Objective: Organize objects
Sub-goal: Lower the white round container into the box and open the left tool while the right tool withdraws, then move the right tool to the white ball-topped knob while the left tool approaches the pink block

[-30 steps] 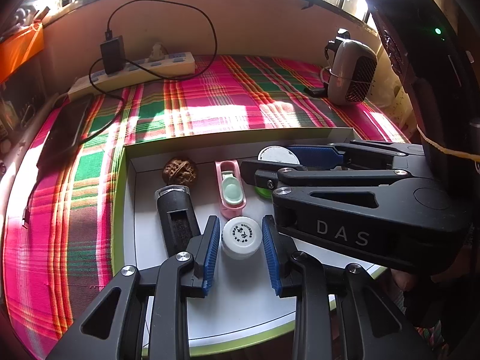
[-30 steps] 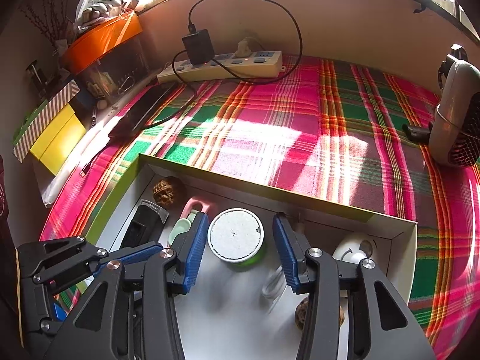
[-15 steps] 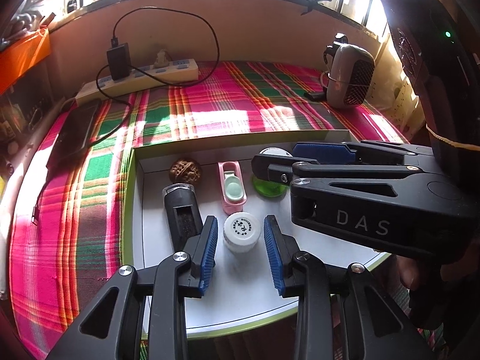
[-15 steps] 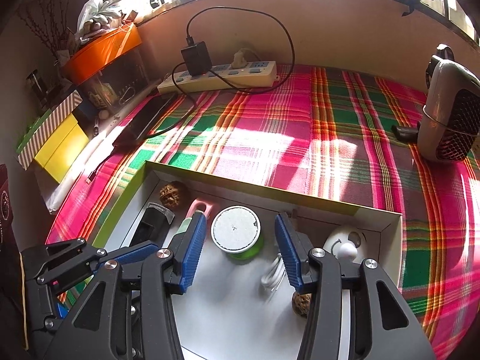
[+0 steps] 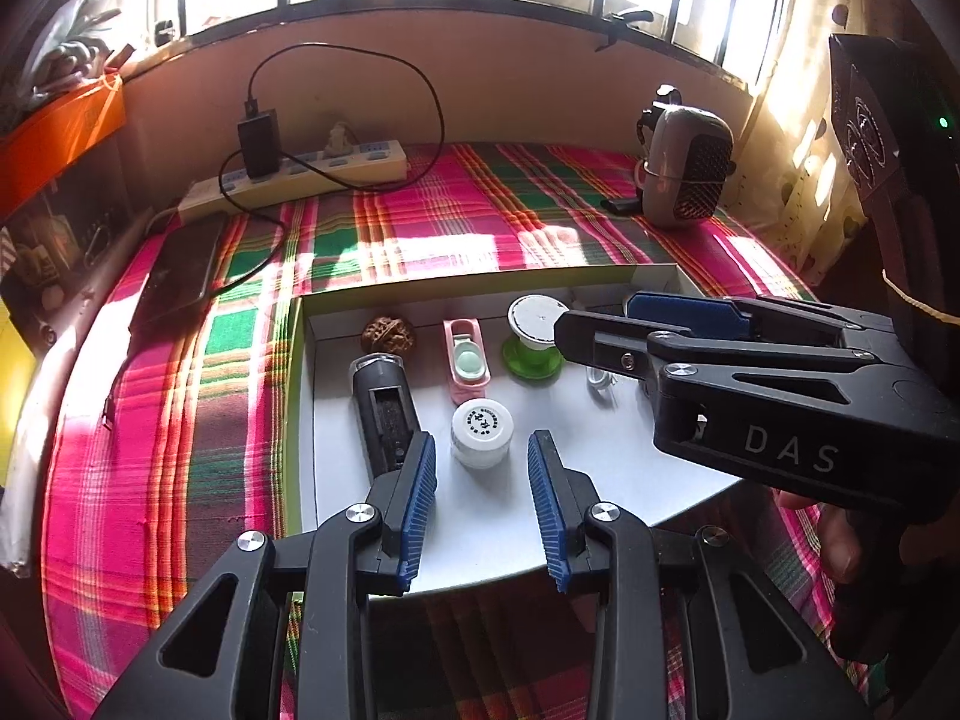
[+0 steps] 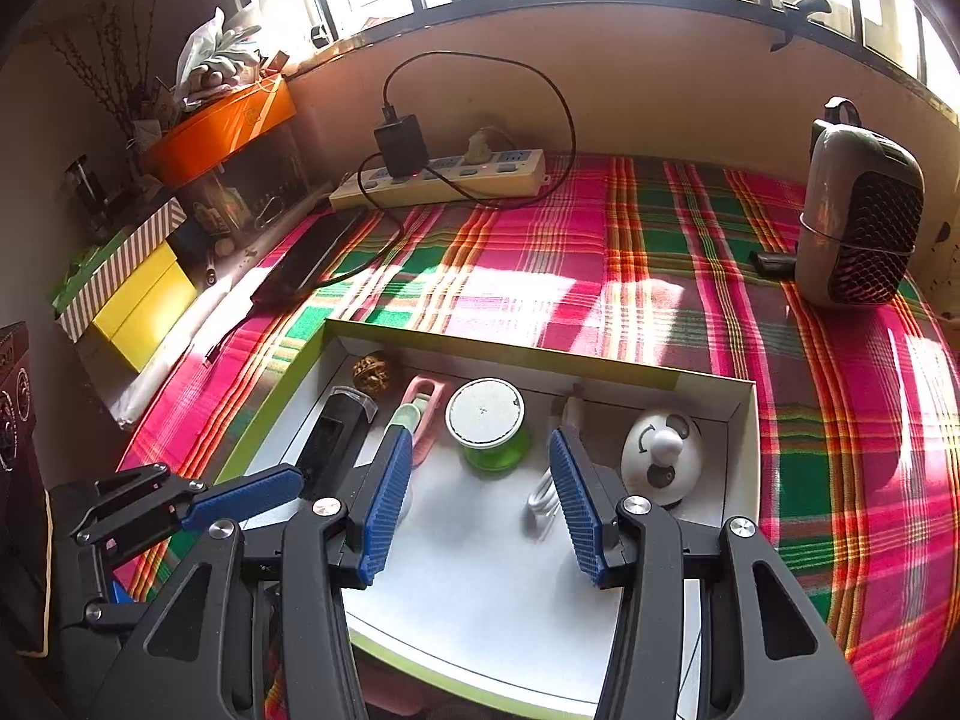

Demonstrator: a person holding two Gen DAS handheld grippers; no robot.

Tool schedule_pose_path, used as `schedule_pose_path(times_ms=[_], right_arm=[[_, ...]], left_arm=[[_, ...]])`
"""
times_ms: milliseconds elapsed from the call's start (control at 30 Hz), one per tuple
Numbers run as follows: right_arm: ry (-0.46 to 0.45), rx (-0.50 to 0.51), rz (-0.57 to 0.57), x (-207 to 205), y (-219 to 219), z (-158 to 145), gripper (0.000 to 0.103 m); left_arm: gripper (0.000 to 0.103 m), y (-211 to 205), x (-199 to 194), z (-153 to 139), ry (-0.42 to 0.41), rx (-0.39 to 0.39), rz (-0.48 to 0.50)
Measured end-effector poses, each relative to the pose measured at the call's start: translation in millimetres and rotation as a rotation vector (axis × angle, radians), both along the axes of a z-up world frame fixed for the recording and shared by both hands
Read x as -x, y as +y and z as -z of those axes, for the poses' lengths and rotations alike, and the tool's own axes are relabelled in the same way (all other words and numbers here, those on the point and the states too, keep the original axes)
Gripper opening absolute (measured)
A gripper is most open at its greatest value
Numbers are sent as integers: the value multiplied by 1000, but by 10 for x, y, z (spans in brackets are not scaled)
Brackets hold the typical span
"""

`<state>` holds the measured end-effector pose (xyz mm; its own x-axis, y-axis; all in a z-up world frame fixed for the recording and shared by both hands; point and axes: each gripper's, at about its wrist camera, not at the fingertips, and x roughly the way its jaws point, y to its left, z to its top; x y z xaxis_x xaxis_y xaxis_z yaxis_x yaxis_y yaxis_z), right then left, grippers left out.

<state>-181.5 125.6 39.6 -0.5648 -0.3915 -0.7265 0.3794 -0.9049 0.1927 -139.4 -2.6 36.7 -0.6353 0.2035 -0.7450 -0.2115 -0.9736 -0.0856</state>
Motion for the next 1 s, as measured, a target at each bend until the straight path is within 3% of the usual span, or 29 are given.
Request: schedule_pose_path(times_ms=[333,633,1000], right_arm=[[36,10,41,-340,162,-45,49],[68,4,101,-732,391,-39,49],[44,-78,68,-1076,347,202,49]], left_arm=[[30,-46,-279,-62,38,20,-22],[30,-193,-515,-70,58,-50,-29],[30,-307,-648,119,13,-74,-36]])
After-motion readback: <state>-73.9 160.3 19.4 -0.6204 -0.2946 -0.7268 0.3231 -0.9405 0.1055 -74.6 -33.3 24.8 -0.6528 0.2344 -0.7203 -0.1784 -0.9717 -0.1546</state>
